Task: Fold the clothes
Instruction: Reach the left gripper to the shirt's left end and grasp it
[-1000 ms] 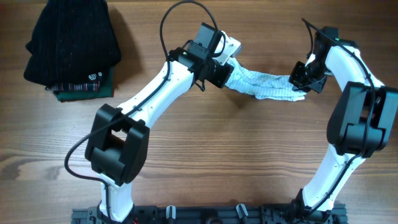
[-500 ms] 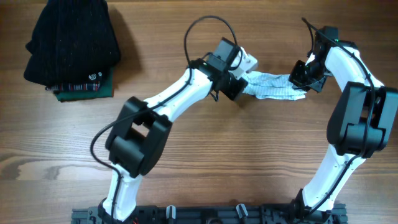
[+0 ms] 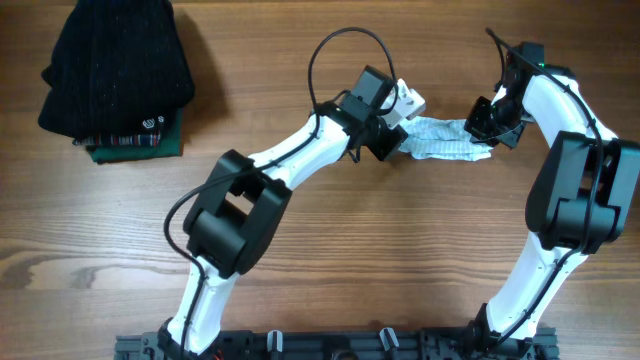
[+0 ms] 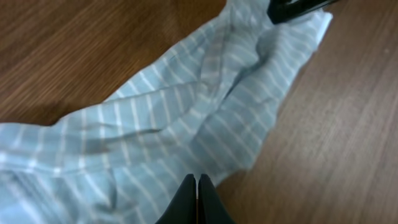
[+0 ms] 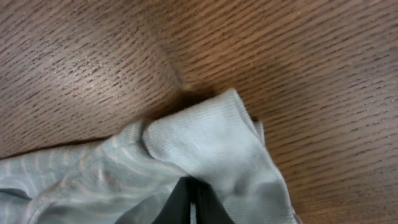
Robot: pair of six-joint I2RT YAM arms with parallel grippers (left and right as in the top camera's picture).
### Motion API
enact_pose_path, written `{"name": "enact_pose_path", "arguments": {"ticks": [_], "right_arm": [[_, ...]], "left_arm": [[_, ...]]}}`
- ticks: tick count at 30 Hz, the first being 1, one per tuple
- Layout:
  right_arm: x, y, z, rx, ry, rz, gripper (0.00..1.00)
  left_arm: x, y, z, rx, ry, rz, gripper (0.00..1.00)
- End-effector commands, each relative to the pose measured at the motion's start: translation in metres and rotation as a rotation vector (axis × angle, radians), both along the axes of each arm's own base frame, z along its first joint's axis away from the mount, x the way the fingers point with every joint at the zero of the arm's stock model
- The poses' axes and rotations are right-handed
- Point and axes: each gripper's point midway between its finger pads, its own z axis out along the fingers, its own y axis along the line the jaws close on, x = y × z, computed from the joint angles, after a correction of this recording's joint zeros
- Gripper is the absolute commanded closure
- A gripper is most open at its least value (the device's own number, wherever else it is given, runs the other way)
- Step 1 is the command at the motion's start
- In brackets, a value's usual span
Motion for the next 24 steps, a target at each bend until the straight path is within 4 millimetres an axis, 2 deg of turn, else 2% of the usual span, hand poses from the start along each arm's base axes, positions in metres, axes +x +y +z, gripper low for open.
{"name": "enact_pose_path", "arguments": {"ticks": [1, 8, 19, 24], "right_arm": [[-0.001, -0.002, 0.005, -0.025, -0.009, -0.007, 0.96], [0.001, -0.002, 0.005, -0.022, -0.018, -0.006, 0.96], [0.001, 0.004, 0.005, 0.011, -0.023, -0.003, 0.96], [0.003, 0.003, 0.005, 0.010, -0.028, -0.003, 0.96]], "left_arm": [[-0.005, 0.002, -0.034, 0.035, 0.036, -0.024, 0.96], [-0.001, 0.006, -0.038, 0.056, 0.025, -0.005, 0.96], [0.038, 0.015, -0.040, 0.001, -0.056, 0.058, 0.96], [0.048, 0.016, -0.044, -0.015, -0.084, 0.072, 0.96]]}}
